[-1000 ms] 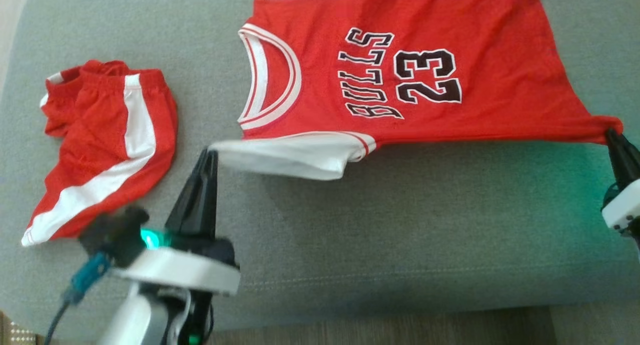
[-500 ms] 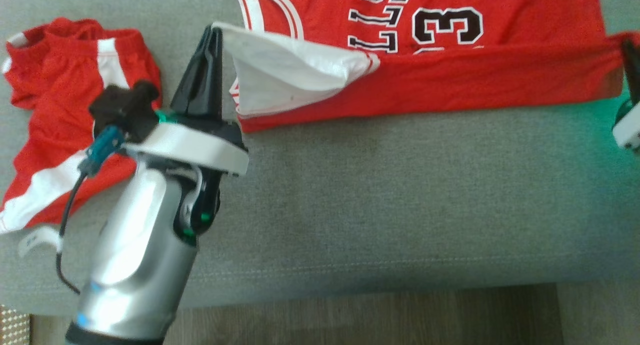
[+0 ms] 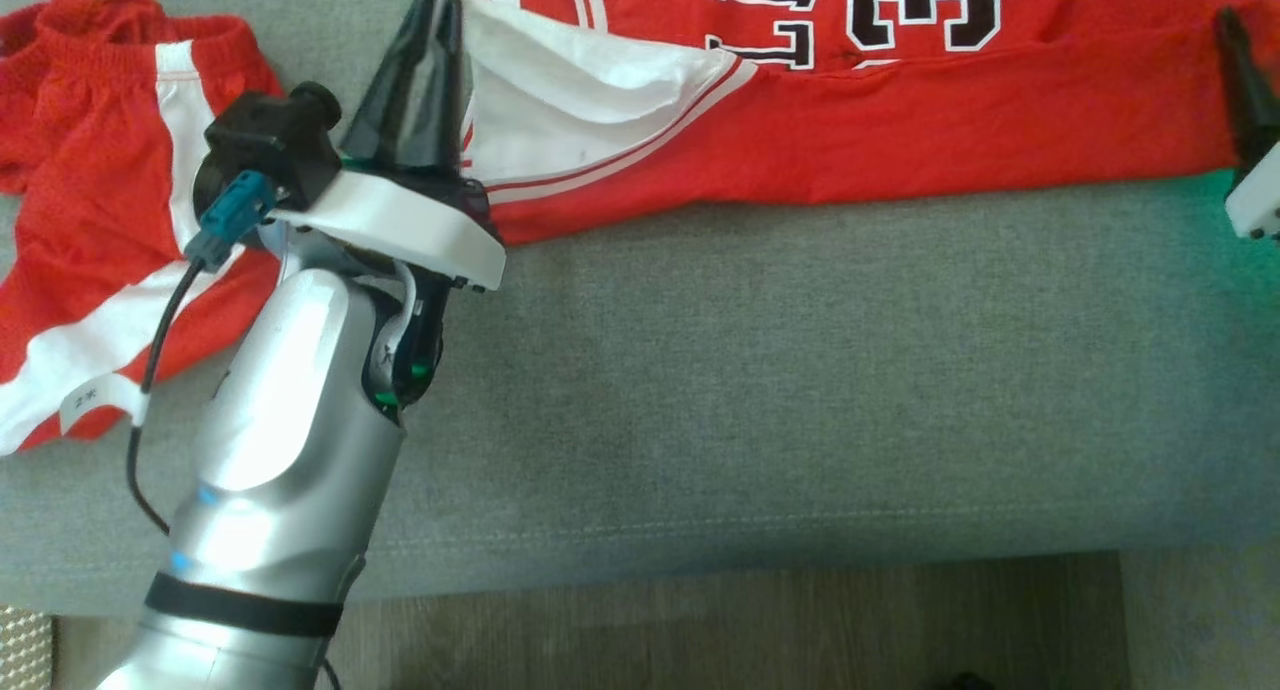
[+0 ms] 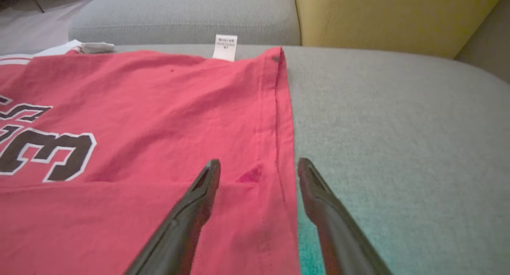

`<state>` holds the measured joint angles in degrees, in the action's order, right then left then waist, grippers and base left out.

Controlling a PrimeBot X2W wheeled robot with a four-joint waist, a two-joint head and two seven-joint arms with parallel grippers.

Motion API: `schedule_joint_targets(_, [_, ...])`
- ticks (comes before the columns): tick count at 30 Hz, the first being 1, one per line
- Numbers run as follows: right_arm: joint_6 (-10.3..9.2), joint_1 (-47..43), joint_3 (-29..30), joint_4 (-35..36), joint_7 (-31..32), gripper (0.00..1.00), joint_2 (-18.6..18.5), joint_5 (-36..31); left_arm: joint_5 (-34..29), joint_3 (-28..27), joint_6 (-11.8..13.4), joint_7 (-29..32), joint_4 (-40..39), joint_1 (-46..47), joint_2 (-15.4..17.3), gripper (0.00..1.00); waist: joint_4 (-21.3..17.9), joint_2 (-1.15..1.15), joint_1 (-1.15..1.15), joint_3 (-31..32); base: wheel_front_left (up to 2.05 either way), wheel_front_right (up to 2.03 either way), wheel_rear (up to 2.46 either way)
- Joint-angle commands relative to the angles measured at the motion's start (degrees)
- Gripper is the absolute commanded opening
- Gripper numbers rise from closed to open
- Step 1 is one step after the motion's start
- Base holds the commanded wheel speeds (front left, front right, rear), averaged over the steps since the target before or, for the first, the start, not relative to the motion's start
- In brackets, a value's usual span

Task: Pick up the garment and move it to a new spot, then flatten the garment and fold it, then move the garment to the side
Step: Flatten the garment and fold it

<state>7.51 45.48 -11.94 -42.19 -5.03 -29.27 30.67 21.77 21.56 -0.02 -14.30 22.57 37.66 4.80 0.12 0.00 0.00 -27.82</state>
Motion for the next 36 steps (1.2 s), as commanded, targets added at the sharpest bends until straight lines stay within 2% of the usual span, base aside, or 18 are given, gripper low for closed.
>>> schedule_joint_targets(1, [-0.02,0.5,-0.8,1.0,-1.4,1.00,-1.9,-0.7,-0.4,-1.8,-0.2,-0.7,-1.8,1.0,0.8,1.00,-0.2,0.00,0.00,0.4,0.00,0.00,0.00])
schedule_joint_targets(4, [-0.02,0.5,-0.8,0.1,-4.6,1.00,-2.2,-1.7,-1.7,-2.3,0.3,-0.7,-3.2,-0.9,1.0,1.00,-0.5,0.00,0.00,1.4,0.00,0.00,0.00])
schedule_joint_targets(7, [-0.02,-0.7,-0.7,0.3,-6.8,1.00,-1.8,-1.6,-3.1,-2.5,2.0,-0.7,-5.3,-4.7,1.3,1.00,-0.7,0.00,0.00,2.5,0.00,0.00,0.00])
schedule_joint_targets(14, [-0.02,-6.2,0.6,3.2,-8.6,1.00,-1.0,-1.2,-3.8,0.0,5.6,3.3,-8.4,-15.5,1.2,1.00,-0.6,0.00,0.00,4.7,0.00,0.00,0.00])
schedule_joint_targets(17, [-0.02,-7.3,1.0,4.2,-8.7,1.00,-0.9,-1.1,-3.2,0.3,6.0,4.3,-8.7,-17.0,1.0,1.00,-0.5,0.00,0.00,4.9,0.00,0.00,0.00])
schedule_joint_targets(20, [-0.02,-8.6,1.4,5.8,-8.4,1.00,-0.5,-0.7,-2.6,0.4,6.1,4.6,-7.2,-16.8,0.7,1.00,-0.4,0.00,0.00,4.9,0.00,0.00,0.00])
schedule_joint_targets(25, [-0.02,-9.2,1.2,7.2,-6.5,1.00,-0.6,-2.4,-1.9,0.5,6.1,5.0,0.2,-13.6,0.1,1.00,-0.8,0.00,0.00,3.9,0.00,0.00,0.00])
schedule_joint_targets(27, [-0.02,-9.1,1.3,7.2,-5.7,1.00,-0.4,-3.2,-1.0,0.8,5.6,4.9,2.6,-12.3,-0.4,0.87,-0.9,0.00,0.00,3.6,0.00,0.00,0.00])
schedule_joint_targets(29, [-0.02,-9.1,1.6,6.7,-4.9,1.00,-0.1,-3.7,-0.6,1.2,5.5,4.3,4.4,-10.9,-0.8,0.67,-0.9,0.00,0.00,3.4,0.00,0.00,0.00])
schedule_joint_targets(30, [-0.02,-9.0,1.9,6.3,-4.4,1.00,0.2,-3.8,-0.2,1.4,5.2,4.1,5.4,-10.3,-1.0,0.47,-0.9,0.00,0.00,3.3,0.00,0.00,0.00])
schedule_joint_targets(33, [-0.02,-8.9,2.8,4.2,-2.4,1.00,1.2,-3.7,0.7,2.1,4.4,3.4,8.1,-8.6,-1.3,0.18,-0.6,0.00,0.00,3.2,0.00,0.00,0.00])
schedule_joint_targets(34, [-0.02,-8.8,3.1,3.4,-1.7,1.00,1.4,-4.0,1.0,2.3,4.1,3.2,8.9,-8.0,-1.4,0.00,-0.6,0.00,0.00,3.2,0.00,0.00,0.00])
schedule_joint_targets(36, [-0.02,-8.4,3.8,1.8,-1.2,1.00,2.0,-4.9,1.4,2.8,3.5,2.9,10.6,-7.0,-1.5,0.00,-0.5,0.00,0.00,3.2,0.00,0.00,0.00])
